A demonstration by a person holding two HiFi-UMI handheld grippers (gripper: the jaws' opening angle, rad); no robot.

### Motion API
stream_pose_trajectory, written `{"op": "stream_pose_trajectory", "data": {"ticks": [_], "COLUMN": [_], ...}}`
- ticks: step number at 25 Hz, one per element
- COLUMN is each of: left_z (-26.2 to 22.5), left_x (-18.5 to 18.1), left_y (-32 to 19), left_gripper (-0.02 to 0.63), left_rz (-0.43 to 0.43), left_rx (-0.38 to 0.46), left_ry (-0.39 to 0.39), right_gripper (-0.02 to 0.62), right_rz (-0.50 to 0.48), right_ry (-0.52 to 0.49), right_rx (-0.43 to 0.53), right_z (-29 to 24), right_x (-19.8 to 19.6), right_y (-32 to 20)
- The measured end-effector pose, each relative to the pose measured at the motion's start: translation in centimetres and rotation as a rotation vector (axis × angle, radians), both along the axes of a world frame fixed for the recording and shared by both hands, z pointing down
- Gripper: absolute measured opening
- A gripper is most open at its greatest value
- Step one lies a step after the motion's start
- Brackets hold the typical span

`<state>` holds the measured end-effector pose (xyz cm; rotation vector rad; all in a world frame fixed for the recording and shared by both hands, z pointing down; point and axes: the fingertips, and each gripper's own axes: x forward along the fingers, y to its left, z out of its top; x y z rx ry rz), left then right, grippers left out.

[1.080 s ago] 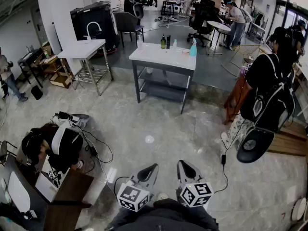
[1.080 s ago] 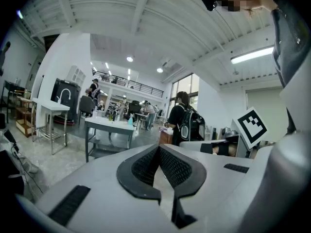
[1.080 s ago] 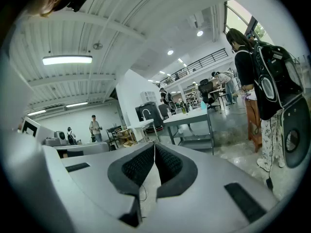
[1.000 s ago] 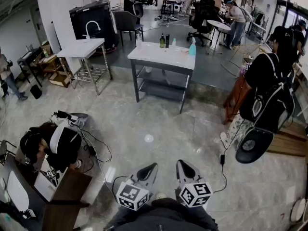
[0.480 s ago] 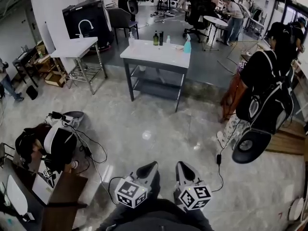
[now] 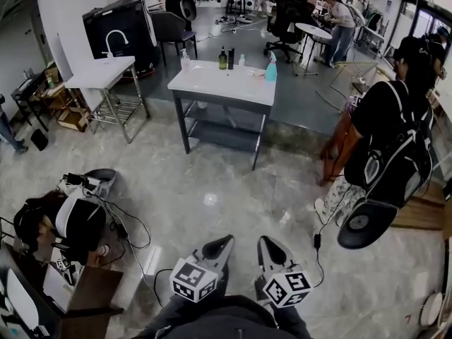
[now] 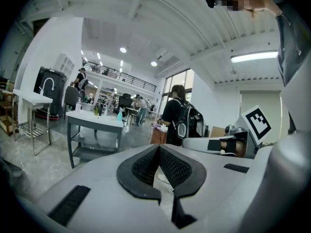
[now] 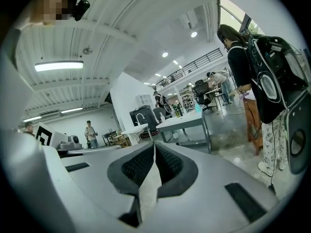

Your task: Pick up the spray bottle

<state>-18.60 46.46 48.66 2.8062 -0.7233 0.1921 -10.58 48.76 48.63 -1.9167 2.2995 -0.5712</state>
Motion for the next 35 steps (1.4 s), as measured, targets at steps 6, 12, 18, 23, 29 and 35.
{"op": "stream_pose_trajectory", "data": {"ticks": [6, 12, 18, 23, 29, 35], "left_z": [-0.1, -0.7, -0.7, -1.2, -1.5, -0.6], "left_x": [0.9, 2.3, 4.3, 5.7, 6.8, 7.3], "left_y": [-6.0, -12.2, -18.5, -23.5, -28.8, -32.4], "left_gripper": [0.003, 0.003, 0.003, 0.003, 0.003, 0.003], "left_rz": [0.028, 0.069, 0.115, 0.146, 0.163, 0.169], "left_rx": [-0.007, -0.023, -0.033, -0.024, -0.017, -0.021], "left_ry": [-0.003, -0.016, -0.028, -0.02, -0.011, -0.013], "right_gripper": [0.015, 0.015, 0.015, 0.015, 0.015, 0.015], "right_rz": [-0.006, 0.003, 0.026, 0.059, 0.078, 0.071], "right_ry": [-0.022, -0.06, -0.075, -0.081, -0.076, -0.086], "right_rx": [-0.015, -0.007, -0.005, -0.003, 0.009, -0.002], "right_z": [0.0, -0.9, -1.2, -1.5, -1.8, -0.8], "right_x": [0.2, 1.0, 2.2, 3.5, 4.6, 5.1], "right_y": [-5.7, -12.3, -18.6, -23.1, -28.4, -32.2]}}
